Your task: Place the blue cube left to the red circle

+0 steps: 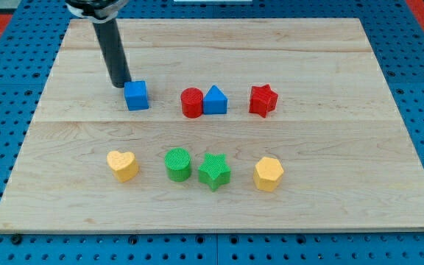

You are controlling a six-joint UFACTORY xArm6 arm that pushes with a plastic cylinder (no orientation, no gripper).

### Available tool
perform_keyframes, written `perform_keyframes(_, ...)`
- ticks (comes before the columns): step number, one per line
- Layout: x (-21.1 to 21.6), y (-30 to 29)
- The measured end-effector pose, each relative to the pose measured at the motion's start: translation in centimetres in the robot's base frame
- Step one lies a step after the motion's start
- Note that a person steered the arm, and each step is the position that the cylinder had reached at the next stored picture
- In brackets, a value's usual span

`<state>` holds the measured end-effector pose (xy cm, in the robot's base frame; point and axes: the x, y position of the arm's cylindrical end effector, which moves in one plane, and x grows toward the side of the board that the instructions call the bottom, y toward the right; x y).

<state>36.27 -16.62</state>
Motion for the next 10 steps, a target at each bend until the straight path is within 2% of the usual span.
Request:
perform_keyframes(1,3.0,-0.2)
perform_keyframes(2,3.2,1.6)
perform_keyframes(5,-0.9,4.7)
perform_keyframes(8,0.7,5.4)
perform_keyframes(10,2.3,3.1)
